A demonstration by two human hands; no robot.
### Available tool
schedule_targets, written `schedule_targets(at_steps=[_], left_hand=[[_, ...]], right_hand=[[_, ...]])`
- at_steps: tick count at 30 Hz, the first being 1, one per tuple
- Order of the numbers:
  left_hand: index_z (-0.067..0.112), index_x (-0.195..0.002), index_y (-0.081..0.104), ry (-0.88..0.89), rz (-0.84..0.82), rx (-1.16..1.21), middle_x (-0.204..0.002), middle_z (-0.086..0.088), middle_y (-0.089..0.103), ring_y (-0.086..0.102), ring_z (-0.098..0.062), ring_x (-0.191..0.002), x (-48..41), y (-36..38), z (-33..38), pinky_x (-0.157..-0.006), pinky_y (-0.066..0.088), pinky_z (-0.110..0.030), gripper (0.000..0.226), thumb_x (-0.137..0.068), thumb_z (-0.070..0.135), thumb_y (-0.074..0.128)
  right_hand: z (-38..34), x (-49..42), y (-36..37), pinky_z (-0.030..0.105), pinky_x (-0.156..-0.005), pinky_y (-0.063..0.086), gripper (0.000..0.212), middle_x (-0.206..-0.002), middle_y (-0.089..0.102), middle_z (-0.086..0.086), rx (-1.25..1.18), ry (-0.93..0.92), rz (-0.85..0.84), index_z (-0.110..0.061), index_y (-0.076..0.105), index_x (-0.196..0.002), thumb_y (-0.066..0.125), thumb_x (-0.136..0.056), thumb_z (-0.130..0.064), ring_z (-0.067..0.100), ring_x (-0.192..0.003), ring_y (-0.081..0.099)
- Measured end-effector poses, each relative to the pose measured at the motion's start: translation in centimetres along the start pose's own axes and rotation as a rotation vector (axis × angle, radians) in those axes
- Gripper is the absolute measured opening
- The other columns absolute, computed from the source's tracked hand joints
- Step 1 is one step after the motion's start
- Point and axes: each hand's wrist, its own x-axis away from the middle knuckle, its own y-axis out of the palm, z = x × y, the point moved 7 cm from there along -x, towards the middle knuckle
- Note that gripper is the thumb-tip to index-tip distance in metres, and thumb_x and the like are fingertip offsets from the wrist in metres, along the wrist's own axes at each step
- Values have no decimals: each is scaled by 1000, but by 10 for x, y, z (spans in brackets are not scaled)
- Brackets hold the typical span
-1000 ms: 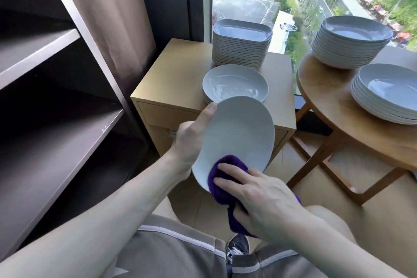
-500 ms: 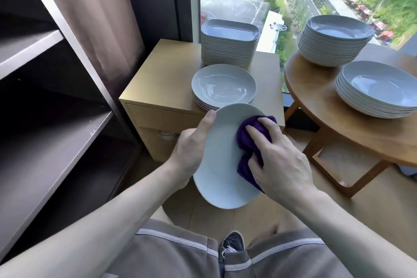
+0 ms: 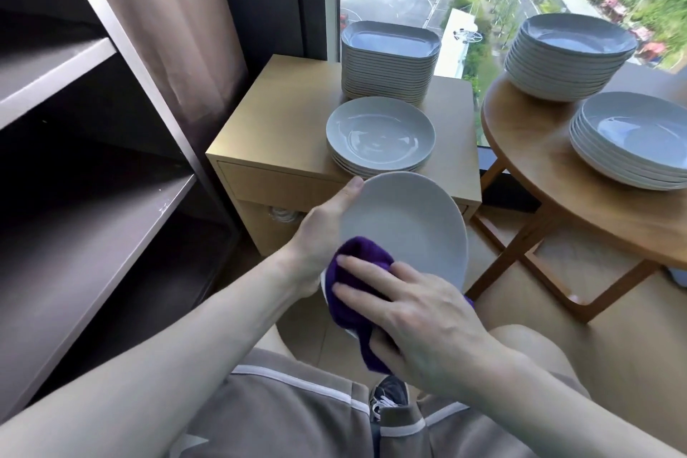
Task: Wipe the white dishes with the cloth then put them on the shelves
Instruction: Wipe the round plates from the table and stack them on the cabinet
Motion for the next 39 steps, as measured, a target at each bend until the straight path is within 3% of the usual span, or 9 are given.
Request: schedule_targets(at_steps=[3,8,12,18,22,27,30,33,39], left_hand=[[6,-126,72,80,118,-56,-122,-21,73,70,-39,-113,-1,-16,17,-102,51,-50,70,-92,66,57],[9,-101,82,117,199,-140,-97,-10,80,77,-28,-85,1,-28,28,-70,60,-35,70,-77,72,68],[8,-102,82,88,169,-220,-103,-13,80,77,-35,-97,1,-23,23,-92,59,-51,80,-70,80,69],[14,-106,83,79,111,-227,-108,-11,80,76,-32,-104,1,-11,15,-105,53,-57,81,-71,84,65],[2,-106,79,70,75,-261,-107,-21,77,72,-42,-106,4,4,3,-99,54,-58,89,-71,82,62],[8,-100,82,101,47,-284,-102,-16,80,77,-30,-100,4,10,-1,-96,58,-47,69,-87,72,60],[3,-101,80,137,82,-215,-102,-20,79,76,-30,-94,3,5,5,-92,58,-45,76,-78,74,65],[14,-100,84,135,141,-71,-103,-13,80,76,-29,-93,4,-5,15,-82,62,-40,67,-69,72,72],[14,-121,76,156,219,23,-122,-13,76,72,-35,-114,6,-21,30,-108,50,-62,76,-76,74,69]], right_hand=[[8,4,21,37,-76,57,50,-152,45,-7,-42,81,-197,-35,49,-138,51,-88,-35,22,-104,59],[37,8,31,33,-78,54,40,-137,46,-5,31,308,-204,-32,47,-133,48,-94,-38,22,-104,58],[68,10,21,33,-72,54,40,-134,47,-4,109,462,-137,-30,50,-130,48,-91,-37,22,-100,59],[86,8,-3,33,-60,50,52,-142,53,2,127,597,63,-23,60,-129,64,-78,-28,29,-88,61],[70,3,-16,36,-61,56,58,-142,56,10,84,539,193,-18,64,-131,70,-73,-23,33,-94,65],[26,-1,-17,45,-69,58,52,-148,52,13,17,306,264,-15,61,-137,58,-86,-20,33,-91,63],[3,-3,-5,46,-69,57,52,-150,51,8,-17,151,144,-18,60,-137,54,-86,-23,31,-92,61],[5,-1,14,39,-71,58,51,-148,51,1,-5,114,-56,-25,57,-136,58,-86,-32,26,-96,61],[55,2,25,27,-72,48,45,-141,50,-7,30,260,-124,-33,52,-134,54,-89,-36,21,-103,61]])
